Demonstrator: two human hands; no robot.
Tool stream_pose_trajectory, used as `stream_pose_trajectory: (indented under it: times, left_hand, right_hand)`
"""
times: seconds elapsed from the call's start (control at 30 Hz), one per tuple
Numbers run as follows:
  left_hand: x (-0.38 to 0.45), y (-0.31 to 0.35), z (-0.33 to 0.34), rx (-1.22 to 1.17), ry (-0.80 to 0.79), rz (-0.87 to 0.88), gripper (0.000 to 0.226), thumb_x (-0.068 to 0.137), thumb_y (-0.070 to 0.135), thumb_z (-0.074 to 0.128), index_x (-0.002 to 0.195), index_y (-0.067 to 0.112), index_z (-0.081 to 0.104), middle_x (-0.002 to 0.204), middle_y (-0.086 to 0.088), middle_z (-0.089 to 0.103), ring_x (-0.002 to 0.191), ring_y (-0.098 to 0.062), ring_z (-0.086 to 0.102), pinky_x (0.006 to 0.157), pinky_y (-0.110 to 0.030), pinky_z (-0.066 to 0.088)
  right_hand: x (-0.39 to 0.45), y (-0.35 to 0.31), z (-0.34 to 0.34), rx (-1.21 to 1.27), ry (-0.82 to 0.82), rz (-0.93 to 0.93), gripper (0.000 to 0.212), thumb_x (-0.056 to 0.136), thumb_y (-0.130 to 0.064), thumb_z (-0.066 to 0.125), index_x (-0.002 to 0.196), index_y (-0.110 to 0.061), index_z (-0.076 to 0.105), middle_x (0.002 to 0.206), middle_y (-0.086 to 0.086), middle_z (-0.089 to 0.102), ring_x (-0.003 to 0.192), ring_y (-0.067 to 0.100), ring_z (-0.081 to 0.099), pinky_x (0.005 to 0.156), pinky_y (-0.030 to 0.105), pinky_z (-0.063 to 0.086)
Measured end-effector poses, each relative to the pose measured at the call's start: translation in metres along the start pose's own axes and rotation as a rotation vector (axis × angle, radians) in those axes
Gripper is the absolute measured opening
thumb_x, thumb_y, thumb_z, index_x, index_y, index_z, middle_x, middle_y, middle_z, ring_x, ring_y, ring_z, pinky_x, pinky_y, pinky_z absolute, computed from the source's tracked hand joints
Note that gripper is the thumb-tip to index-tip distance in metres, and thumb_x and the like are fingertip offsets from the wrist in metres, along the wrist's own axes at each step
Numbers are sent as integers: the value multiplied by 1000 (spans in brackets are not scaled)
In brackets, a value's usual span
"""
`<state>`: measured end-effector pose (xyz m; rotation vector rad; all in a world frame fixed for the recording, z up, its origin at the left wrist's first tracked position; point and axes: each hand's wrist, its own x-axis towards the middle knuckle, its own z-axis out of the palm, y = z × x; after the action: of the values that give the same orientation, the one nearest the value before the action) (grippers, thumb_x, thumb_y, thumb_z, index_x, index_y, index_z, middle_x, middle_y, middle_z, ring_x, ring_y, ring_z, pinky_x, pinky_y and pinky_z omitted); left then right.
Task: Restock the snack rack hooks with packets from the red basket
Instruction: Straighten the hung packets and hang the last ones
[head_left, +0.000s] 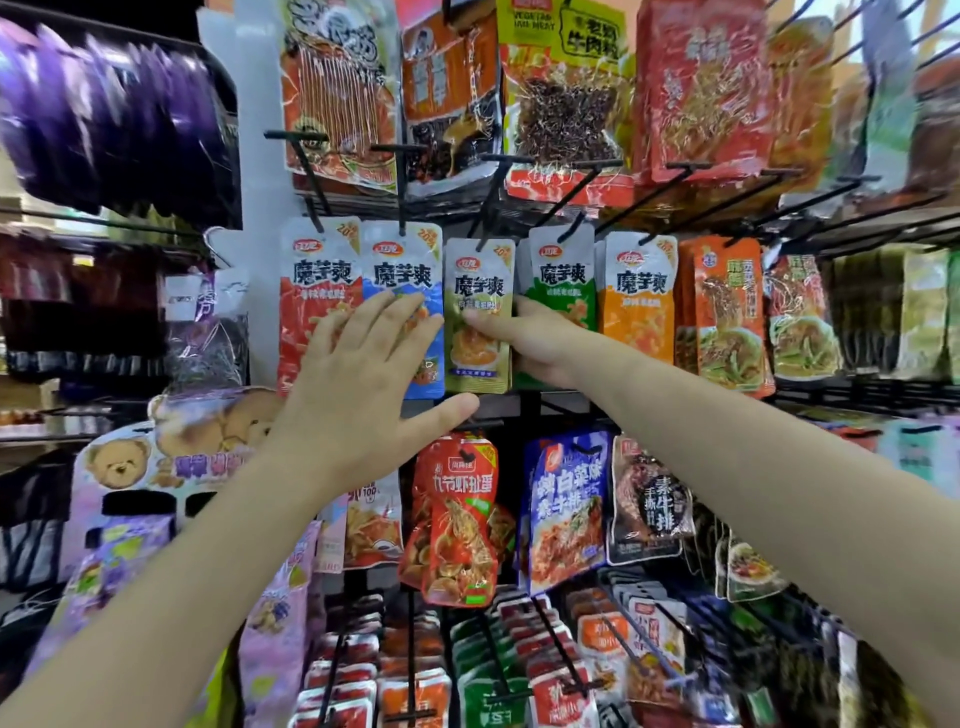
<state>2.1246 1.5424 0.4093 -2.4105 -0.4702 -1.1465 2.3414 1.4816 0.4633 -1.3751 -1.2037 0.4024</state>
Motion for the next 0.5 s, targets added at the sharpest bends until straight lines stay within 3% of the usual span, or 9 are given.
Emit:
stream_pose_trajectory:
  times: [0.23,0.4,0.5]
  left_hand:
    - [-1,-2,2,-30,37,-2,100,87,84,7,154,18,39,163,-3,31,152,-21,15,117,-41,8]
    - [-1,-1,3,-28,55,4,101,87,84,5,153,17,41,162,-5,33,150,-21,16,118,-43,11]
    - [-1,-1,3,-35,52,5,101,87,84,5,153,17,41,162,-4,33,150,-22,17,119,-44,11]
  right_hand:
    - [-7,-4,-4,139,-95,42,46,95,-13,65,138,-2,51,130,21,65,120,35,63,100,49,53]
    - [-24,-11,-9,208,-164,1,49,98,-11,60,144,-8,44,123,13,68,105,24,70,86,38,60]
    - [-35,-14,-10,203,-217,-30,45,97,-16,60,139,-9,48,117,8,70,107,23,69,92,41,57]
